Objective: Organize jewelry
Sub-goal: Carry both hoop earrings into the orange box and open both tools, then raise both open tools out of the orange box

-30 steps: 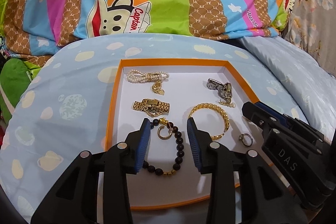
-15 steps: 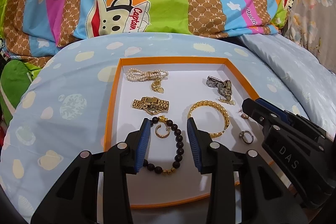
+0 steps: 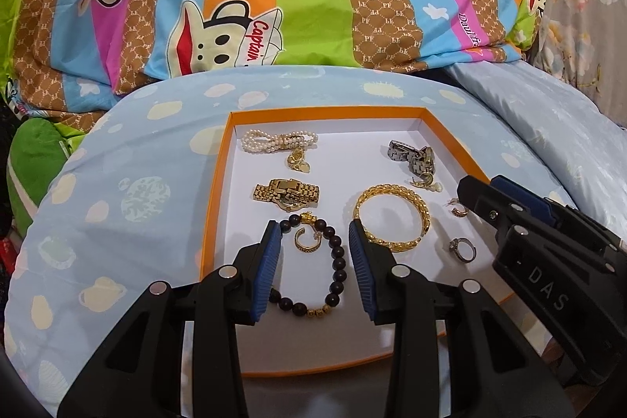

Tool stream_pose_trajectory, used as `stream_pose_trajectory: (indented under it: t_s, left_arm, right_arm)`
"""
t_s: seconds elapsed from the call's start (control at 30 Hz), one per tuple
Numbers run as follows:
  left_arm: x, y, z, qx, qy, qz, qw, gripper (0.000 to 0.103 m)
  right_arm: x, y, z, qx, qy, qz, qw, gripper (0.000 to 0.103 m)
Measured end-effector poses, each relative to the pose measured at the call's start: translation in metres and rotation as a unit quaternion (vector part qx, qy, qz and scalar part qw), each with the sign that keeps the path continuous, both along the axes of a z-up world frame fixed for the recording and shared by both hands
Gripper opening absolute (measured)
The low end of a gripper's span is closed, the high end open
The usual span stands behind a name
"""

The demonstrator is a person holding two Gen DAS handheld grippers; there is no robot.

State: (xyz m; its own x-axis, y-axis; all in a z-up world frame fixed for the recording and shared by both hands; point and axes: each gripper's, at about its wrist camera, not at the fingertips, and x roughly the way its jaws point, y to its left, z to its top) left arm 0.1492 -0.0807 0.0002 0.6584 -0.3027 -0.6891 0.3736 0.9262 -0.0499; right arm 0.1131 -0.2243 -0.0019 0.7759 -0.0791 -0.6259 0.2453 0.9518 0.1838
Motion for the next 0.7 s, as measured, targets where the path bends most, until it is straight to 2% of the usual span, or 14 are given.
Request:
stream_pose_trajectory:
  t_s: [0.2,0.3,0.37,0.43,0.47,0.57,0.7]
  left_arm:
    - [-0.019,0.01,0.0,-0.005,0.007,0.009,0.9999,0.035]
    - [-0.03,0.013,0.0,-0.003,0.008,0.01,0.9999,0.035]
    - [-0.04,0.015,0.001,-0.002,0.004,0.01,0.9999,0.037]
    - [-0.051,0.017,0.004,0.0,-0.01,0.008,0.9999,0.048]
    - [-0.056,0.017,0.005,0.003,-0.017,0.007,0.9998,0.049]
    - [-0.069,0.017,0.008,0.011,-0.029,0.004,0.9995,0.051]
    - [-0.077,0.02,0.005,0.01,-0.016,-0.003,0.9998,0.051]
  right_arm:
    - [-0.027,0.007,0.0,0.003,0.002,-0.007,1.0,0.034]
    - [-0.042,0.014,0.001,0.003,0.002,-0.009,1.0,0.041]
    - [-0.052,0.017,0.001,0.003,0.003,-0.01,1.0,0.043]
    - [-0.063,0.021,0.001,0.003,0.001,-0.012,1.0,0.044]
    - [-0.067,0.022,0.001,0.002,0.001,-0.014,1.0,0.045]
    - [-0.078,0.023,-0.001,0.01,0.005,-0.02,1.0,0.046]
    - [-0.09,0.025,-0.001,0.013,0.006,-0.024,1.0,0.046]
